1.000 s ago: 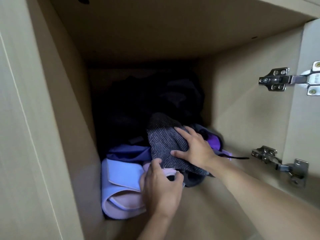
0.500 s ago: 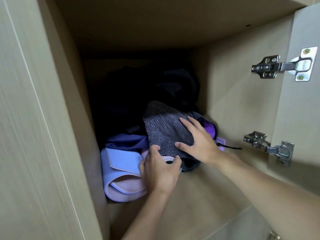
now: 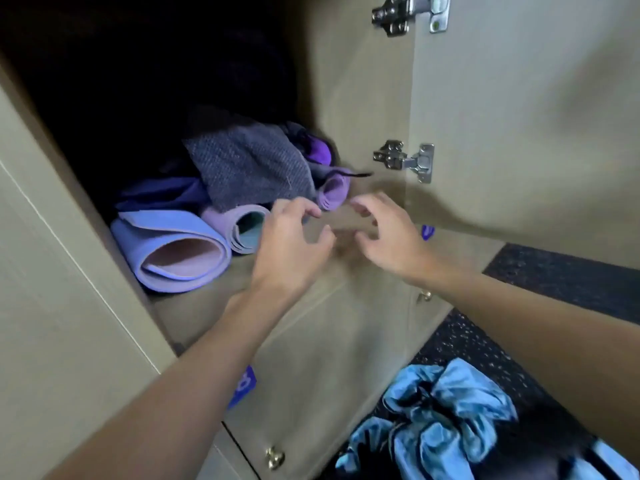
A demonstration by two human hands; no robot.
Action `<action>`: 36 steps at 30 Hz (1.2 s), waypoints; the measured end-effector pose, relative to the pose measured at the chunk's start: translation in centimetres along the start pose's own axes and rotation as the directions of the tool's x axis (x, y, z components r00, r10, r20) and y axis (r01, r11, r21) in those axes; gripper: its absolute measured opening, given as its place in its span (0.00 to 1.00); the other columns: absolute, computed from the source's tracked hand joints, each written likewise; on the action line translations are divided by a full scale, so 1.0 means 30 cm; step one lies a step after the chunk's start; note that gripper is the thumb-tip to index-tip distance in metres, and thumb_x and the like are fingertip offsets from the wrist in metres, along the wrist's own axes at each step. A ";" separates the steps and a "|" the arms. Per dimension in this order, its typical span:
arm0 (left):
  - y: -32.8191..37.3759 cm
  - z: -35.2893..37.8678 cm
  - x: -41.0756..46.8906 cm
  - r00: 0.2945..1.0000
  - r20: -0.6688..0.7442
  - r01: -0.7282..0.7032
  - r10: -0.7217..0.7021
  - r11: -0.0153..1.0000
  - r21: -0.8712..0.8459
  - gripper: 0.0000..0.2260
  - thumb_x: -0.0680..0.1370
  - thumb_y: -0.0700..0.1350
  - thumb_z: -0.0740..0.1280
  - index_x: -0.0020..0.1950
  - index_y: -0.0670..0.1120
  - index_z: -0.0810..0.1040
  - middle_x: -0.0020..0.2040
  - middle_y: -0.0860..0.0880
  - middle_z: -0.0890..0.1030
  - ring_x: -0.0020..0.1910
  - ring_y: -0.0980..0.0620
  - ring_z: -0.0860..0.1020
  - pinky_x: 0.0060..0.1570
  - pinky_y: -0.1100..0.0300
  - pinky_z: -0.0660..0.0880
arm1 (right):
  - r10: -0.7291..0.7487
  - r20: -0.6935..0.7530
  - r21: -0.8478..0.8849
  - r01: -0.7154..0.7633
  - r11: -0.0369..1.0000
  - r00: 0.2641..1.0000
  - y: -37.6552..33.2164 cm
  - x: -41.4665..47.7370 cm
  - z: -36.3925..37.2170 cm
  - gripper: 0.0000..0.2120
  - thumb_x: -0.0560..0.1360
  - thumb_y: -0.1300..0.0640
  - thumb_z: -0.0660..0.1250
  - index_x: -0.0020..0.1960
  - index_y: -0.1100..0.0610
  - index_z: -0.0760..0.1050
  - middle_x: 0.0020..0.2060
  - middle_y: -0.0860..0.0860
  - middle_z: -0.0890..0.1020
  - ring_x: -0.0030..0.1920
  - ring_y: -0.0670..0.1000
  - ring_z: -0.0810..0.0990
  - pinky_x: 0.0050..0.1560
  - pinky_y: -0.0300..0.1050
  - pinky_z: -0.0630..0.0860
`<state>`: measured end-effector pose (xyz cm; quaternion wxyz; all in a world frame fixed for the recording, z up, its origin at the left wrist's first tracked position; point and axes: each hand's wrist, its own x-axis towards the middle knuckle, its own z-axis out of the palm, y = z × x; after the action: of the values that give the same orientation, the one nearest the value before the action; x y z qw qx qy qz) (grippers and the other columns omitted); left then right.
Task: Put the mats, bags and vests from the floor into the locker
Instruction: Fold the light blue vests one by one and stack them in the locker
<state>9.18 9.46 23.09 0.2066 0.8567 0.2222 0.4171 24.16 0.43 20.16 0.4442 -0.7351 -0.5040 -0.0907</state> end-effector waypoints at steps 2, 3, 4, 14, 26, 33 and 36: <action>0.038 0.048 -0.077 0.988 0.144 -0.058 0.057 0.998 0.003 0.05 0.72 0.42 0.72 0.48 0.47 0.79 0.48 0.50 0.76 0.48 0.50 0.76 0.53 0.58 0.70 | 0.098 -0.005 -0.004 -0.098 0.995 0.995 0.042 -0.137 -0.044 0.19 0.71 0.65 0.67 0.62 0.59 0.75 0.51 0.54 0.77 0.50 0.50 0.76 0.52 0.42 0.72; 0.054 0.072 -0.118 0.977 0.200 -0.071 0.072 0.997 -0.013 0.05 0.72 0.42 0.71 0.46 0.49 0.79 0.47 0.50 0.77 0.47 0.50 0.76 0.53 0.56 0.72 | 0.142 0.000 -0.006 -0.142 0.990 0.990 0.058 -0.205 -0.066 0.18 0.72 0.66 0.67 0.62 0.60 0.75 0.50 0.55 0.77 0.48 0.50 0.76 0.52 0.44 0.73; 0.068 0.096 -0.158 0.964 0.254 -0.068 0.075 0.997 -0.033 0.05 0.72 0.44 0.71 0.45 0.51 0.78 0.46 0.51 0.78 0.46 0.50 0.77 0.52 0.55 0.73 | 0.200 0.014 -0.010 -0.200 0.980 0.980 0.074 -0.271 -0.088 0.18 0.73 0.65 0.66 0.62 0.60 0.75 0.49 0.55 0.78 0.47 0.50 0.75 0.53 0.45 0.73; 0.077 0.408 -0.634 0.682 0.728 0.101 -0.069 0.995 0.000 0.05 0.75 0.49 0.71 0.48 0.50 0.79 0.48 0.53 0.80 0.47 0.51 0.78 0.52 0.55 0.76 | 0.607 0.144 -0.173 -0.584 0.793 0.781 0.268 -0.993 -0.131 0.08 0.73 0.62 0.67 0.52 0.59 0.80 0.44 0.53 0.83 0.46 0.53 0.80 0.52 0.52 0.77; -0.022 0.550 -1.071 0.369 0.924 0.049 -0.099 0.995 0.087 0.17 0.75 0.52 0.72 0.62 0.51 0.78 0.60 0.53 0.78 0.59 0.53 0.76 0.59 0.55 0.74 | 0.728 0.440 -0.486 -0.542 0.685 0.526 0.313 -1.393 -0.038 0.32 0.71 0.40 0.71 0.72 0.46 0.67 0.63 0.50 0.75 0.66 0.55 0.67 0.65 0.54 0.66; 0.005 0.534 -1.060 0.433 0.895 0.089 -0.103 0.993 0.072 0.12 0.78 0.38 0.68 0.61 0.45 0.78 0.54 0.50 0.79 0.44 0.55 0.77 0.49 0.66 0.70 | 0.726 0.321 -0.327 -0.648 0.688 0.608 0.278 -1.380 -0.066 0.08 0.74 0.60 0.65 0.49 0.53 0.82 0.46 0.50 0.84 0.49 0.55 0.80 0.49 0.48 0.76; 0.049 0.511 -1.004 0.504 0.859 0.115 -0.094 0.992 0.041 0.08 0.78 0.39 0.69 0.56 0.46 0.80 0.48 0.49 0.80 0.39 0.55 0.76 0.47 0.61 0.75 | 0.708 0.217 -0.300 -0.644 0.704 0.672 0.251 -1.333 -0.111 0.08 0.75 0.61 0.66 0.49 0.54 0.82 0.45 0.49 0.84 0.49 0.54 0.80 0.52 0.49 0.75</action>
<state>5.17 -10.99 -3.56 0.3235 0.9334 0.1378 -0.0718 12.39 -29.20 -5.34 0.2834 -0.9144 -0.2468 0.1502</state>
